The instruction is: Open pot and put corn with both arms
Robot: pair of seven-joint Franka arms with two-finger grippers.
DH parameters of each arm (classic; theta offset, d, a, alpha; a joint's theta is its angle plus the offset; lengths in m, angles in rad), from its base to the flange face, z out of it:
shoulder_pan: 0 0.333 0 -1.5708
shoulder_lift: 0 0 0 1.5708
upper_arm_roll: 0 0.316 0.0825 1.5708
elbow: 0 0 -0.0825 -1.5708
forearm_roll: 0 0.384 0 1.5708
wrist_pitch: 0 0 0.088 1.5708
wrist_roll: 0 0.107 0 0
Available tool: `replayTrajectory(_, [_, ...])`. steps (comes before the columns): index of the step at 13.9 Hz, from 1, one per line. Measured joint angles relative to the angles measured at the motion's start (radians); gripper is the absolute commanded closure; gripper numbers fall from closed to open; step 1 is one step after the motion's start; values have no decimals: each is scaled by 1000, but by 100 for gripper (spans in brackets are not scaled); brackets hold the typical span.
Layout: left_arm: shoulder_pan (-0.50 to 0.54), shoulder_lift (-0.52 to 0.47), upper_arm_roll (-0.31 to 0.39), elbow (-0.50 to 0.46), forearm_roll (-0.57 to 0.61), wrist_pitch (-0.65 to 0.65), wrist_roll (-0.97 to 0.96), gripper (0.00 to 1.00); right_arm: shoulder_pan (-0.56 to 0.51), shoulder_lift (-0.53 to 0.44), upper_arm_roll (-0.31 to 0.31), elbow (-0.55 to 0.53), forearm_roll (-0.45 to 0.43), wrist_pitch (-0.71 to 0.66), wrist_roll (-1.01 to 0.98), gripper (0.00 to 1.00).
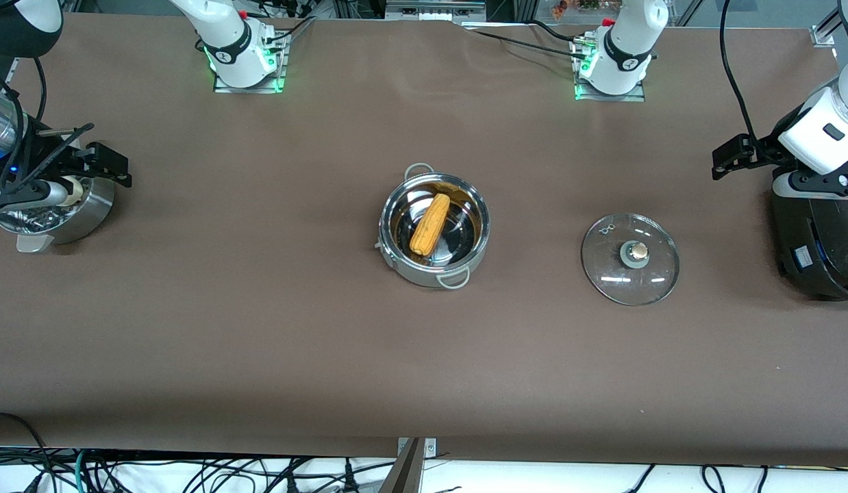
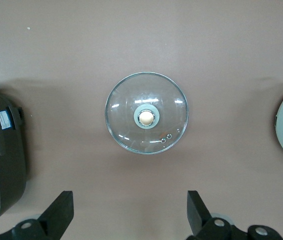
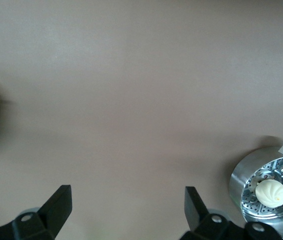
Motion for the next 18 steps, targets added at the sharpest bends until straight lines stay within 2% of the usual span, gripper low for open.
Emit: replayTrajectory(18, [0,0,0,0,0,0,0,0,-1,3,2,16,0,0,-3,0])
